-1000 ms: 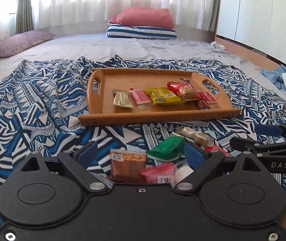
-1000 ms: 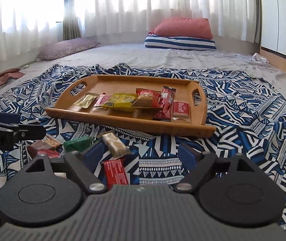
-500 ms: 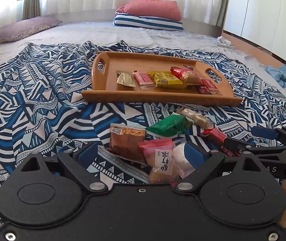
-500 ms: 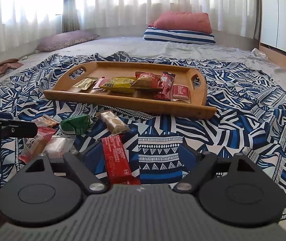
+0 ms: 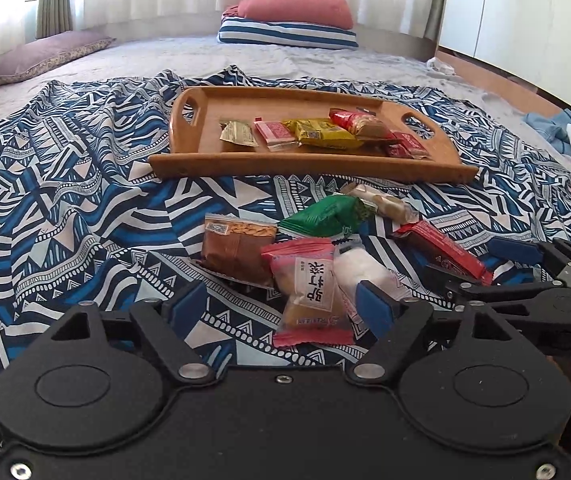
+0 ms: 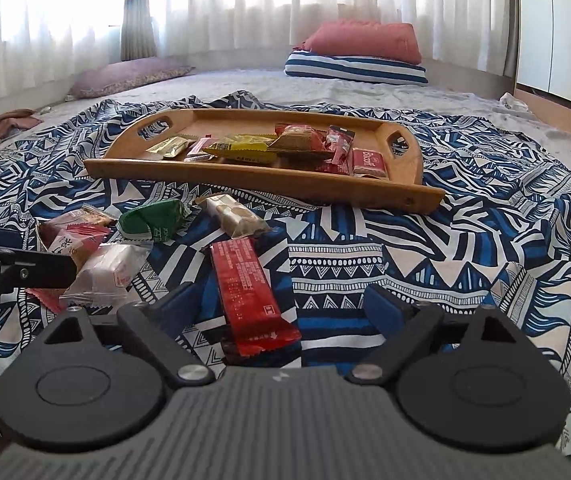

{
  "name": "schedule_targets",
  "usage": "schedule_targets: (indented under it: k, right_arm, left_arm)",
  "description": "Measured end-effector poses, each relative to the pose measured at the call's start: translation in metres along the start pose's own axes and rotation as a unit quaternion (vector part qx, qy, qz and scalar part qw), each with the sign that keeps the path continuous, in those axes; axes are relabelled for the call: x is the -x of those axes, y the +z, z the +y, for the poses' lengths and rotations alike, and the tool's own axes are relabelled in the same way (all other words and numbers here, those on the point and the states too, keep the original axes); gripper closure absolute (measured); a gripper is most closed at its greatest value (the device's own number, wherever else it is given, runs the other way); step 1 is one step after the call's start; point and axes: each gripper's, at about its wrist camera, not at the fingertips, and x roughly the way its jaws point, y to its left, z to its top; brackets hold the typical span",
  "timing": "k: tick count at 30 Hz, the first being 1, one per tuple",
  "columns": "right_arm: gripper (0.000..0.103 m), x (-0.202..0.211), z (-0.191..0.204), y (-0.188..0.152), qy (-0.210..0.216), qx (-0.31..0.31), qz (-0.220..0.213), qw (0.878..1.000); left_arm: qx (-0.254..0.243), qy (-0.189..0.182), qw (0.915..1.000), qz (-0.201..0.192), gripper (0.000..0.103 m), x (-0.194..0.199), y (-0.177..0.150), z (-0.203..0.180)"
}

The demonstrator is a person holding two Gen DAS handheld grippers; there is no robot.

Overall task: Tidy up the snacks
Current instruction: 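Grasp the pink-and-white packet with the left tool while the right tool grasps a red bar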

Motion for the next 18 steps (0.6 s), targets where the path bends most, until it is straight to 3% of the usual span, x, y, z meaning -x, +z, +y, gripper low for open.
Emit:
schedule_targets:
  k: [4,18]
  right_arm:
    - [0.005,-0.0008,0.0017,-0.0010,-0.001,0.006,-0.001,1.000]
    - [0.002,-0.0028,0.0032,-0.0039,0.002,0.015,-0.005,1.000]
  left_arm:
    - [0.001,-0.008,1.0000,-0.001,0.036,-0.0015,-0.0001,-0.0028]
    - [0.013,-0.025,0.9995,0.014,0.042,-0.0082,-0.0022,-0.0054]
